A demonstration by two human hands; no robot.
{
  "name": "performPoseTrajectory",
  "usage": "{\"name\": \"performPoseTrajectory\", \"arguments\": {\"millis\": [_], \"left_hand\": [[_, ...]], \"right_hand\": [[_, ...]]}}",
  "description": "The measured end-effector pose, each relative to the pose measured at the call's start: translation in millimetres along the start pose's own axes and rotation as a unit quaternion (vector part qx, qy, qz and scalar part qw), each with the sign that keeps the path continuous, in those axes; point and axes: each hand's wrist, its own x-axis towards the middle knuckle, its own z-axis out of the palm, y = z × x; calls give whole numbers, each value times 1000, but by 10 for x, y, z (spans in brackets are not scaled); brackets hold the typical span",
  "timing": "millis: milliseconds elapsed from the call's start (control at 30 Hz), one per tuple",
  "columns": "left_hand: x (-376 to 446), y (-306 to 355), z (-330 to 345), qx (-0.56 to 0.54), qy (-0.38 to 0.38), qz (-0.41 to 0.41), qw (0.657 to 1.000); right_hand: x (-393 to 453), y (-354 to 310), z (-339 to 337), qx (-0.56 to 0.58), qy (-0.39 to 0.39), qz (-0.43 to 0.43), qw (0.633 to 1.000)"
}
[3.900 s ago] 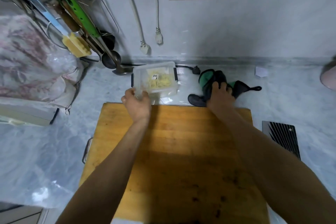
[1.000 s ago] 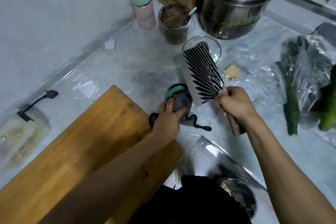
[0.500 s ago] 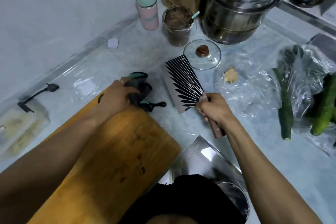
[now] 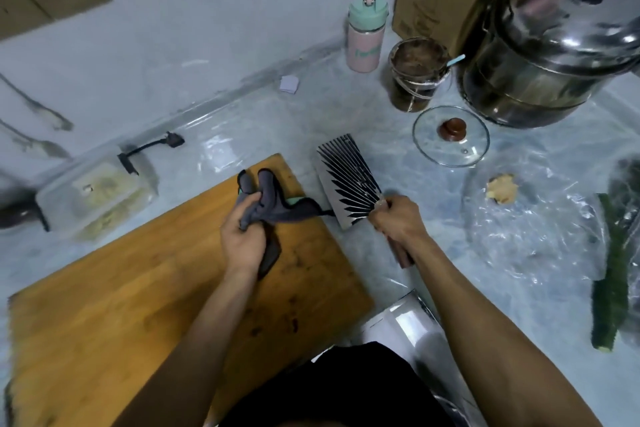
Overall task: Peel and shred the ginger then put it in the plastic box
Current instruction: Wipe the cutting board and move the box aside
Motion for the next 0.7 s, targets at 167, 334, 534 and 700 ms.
{"name": "performPoseTrajectory", "arguments": {"millis": [167,334,534,700], "left_hand": [[-10,27,-261,-17,-17,-5,1000],[-193,50,-556,-42,-73,-15,996],[-441,2,-939,17,-104,23,994],[-544,112,-1351,-11,-73,31,997]], "right_hand": [[-42,-69,125,-164,-4,-23,986],[-305,-383,203,-140,76,-93,983],[-755,-1069,473,65,-145,-163,974],[-1162,-1423,1021,38,-322,-211,922]]}}
